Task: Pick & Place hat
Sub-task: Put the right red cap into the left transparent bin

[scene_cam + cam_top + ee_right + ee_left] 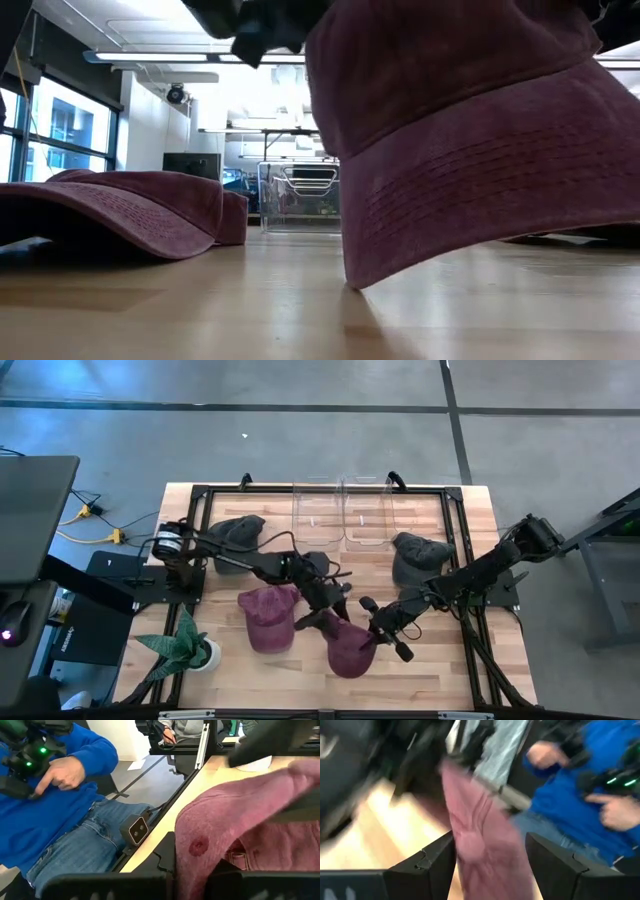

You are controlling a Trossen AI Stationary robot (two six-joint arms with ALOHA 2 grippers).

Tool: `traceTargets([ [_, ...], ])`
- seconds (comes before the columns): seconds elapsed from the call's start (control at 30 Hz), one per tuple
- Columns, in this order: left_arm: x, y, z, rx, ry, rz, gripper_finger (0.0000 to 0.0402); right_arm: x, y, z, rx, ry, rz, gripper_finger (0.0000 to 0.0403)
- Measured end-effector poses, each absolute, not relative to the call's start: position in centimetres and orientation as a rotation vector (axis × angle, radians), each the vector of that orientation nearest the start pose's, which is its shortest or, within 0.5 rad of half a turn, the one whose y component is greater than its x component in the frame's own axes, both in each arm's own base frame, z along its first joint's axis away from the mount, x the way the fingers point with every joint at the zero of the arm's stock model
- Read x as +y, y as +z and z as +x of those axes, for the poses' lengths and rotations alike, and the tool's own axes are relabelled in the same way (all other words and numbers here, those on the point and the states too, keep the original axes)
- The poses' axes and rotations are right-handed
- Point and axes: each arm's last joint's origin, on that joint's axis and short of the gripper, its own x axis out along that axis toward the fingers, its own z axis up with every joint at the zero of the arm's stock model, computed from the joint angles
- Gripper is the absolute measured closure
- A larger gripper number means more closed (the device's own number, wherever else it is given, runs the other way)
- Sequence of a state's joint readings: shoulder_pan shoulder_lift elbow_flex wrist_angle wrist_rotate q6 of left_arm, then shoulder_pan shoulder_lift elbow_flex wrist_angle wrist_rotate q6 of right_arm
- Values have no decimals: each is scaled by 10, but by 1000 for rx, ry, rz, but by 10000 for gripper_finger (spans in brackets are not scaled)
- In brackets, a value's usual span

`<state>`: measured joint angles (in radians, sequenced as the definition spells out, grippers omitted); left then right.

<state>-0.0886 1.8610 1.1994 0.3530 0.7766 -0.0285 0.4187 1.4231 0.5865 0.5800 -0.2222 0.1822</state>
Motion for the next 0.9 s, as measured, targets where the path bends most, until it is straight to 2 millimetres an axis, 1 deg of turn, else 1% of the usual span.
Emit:
traceTargets([
  [0.1, -60, 214, 407, 347, -902, -160, 187, 121, 199, 256, 317, 612, 149, 399],
  [0.13, -60, 215, 407, 341, -906, -157, 196, 121, 198, 256, 319, 611, 149, 400],
  [0.2, -59, 222, 407, 304, -905, -139, 219, 121, 198, 256, 324, 611, 149, 400],
  [0.33, -60, 221, 407, 298, -938, -143, 286, 120, 197, 255, 342, 599, 165, 392],
  [0.47, -61, 226, 406, 256, -992, -132, 366, 120, 196, 255, 347, 597, 165, 389],
  [0.5, -61, 225, 406, 260, -997, -134, 383, 120, 196, 255, 352, 596, 170, 388],
  [0.53, -61, 225, 406, 260, -1005, -132, 392, 120, 196, 255, 355, 595, 175, 387],
  [0.6, -61, 225, 406, 248, -1016, -115, 389, 120, 196, 255, 365, 592, 197, 380],
  [0.67, -61, 226, 406, 236, -1024, -104, 388, 119, 195, 255, 388, 591, 226, 364],
  [0.8, -58, 228, 406, 213, -1060, -100, 398, 113, 191, 250, 510, 570, 293, 314],
  [0.9, -54, 228, 406, 221, -1051, -109, 399, 108, 188, 241, 626, 482, 296, 278],
])
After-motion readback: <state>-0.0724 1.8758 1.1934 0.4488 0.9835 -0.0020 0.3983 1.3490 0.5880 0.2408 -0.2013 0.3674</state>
